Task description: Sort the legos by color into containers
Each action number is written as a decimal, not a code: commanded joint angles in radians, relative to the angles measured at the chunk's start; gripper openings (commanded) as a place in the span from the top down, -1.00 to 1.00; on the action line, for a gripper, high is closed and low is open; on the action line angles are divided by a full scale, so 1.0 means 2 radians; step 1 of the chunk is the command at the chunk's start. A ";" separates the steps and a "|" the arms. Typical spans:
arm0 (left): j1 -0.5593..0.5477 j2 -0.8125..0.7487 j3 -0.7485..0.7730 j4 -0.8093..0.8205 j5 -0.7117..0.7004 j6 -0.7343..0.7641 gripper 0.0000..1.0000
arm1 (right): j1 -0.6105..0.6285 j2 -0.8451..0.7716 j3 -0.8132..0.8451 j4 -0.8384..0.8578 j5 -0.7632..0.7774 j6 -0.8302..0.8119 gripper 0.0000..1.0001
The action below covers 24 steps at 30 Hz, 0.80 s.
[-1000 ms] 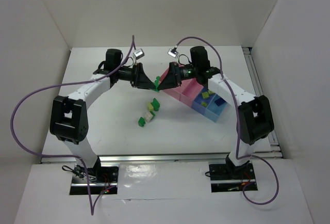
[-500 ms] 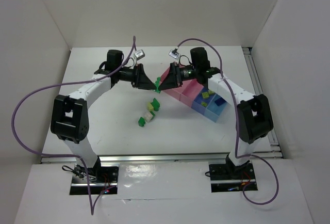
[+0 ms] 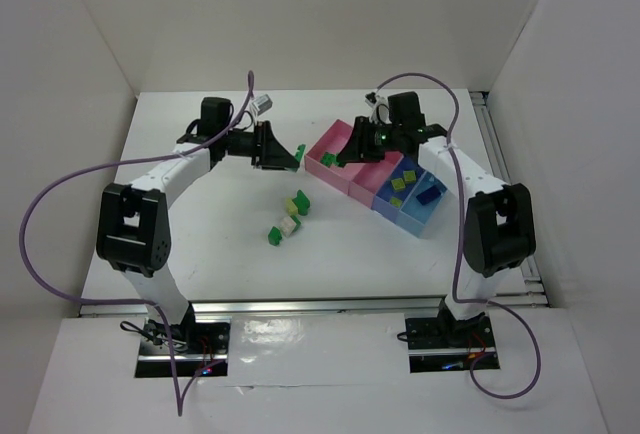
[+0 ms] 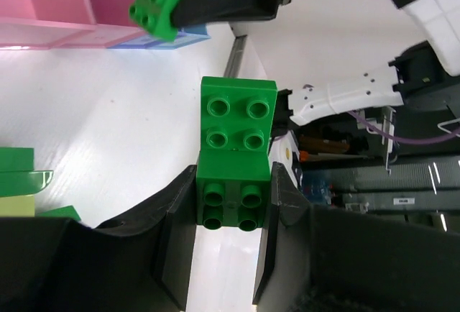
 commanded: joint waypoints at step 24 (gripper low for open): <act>0.000 0.019 0.029 -0.122 -0.073 0.079 1.00 | 0.009 0.019 0.054 0.068 -0.014 0.022 -0.48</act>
